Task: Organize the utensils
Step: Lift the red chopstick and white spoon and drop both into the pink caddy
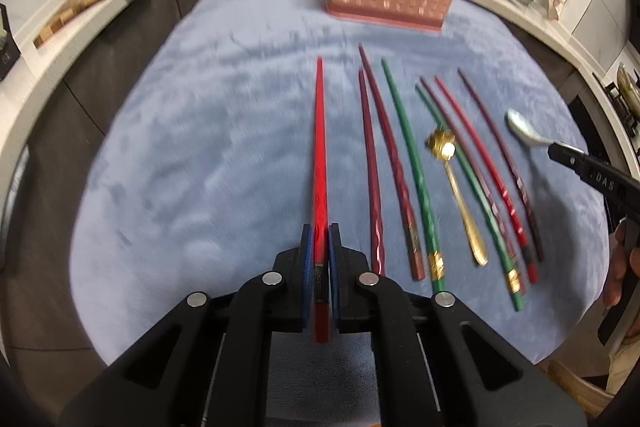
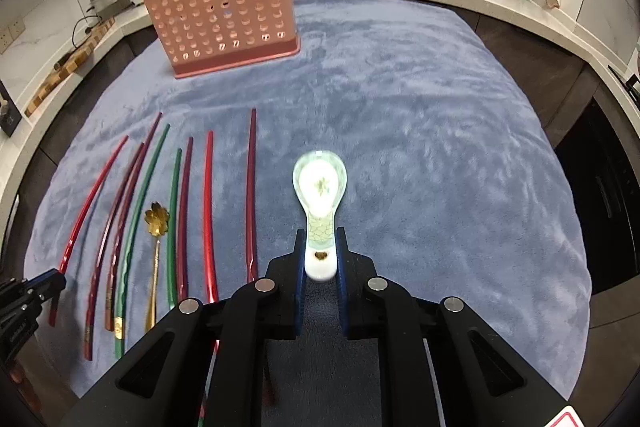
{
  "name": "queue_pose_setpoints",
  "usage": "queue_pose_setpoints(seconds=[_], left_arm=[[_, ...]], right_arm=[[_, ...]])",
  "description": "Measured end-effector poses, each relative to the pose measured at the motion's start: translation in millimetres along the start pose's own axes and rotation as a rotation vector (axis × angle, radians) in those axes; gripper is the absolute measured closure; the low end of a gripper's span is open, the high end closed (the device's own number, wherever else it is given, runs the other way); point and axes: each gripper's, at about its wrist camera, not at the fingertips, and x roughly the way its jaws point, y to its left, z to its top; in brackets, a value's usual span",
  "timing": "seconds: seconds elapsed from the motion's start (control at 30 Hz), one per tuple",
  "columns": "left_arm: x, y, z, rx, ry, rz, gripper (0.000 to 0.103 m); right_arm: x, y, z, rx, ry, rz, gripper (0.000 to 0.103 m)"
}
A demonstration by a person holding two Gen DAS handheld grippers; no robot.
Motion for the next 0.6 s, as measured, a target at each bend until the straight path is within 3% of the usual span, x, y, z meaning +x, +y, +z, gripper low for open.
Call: queue_pose_setpoints(seconds=[0.6], left_arm=[[-69.3,-0.4,61.7,0.006,-0.233,0.013,0.096]], right_arm=[[-49.7,-0.4,19.8,0.023,-0.12,0.05,0.092]])
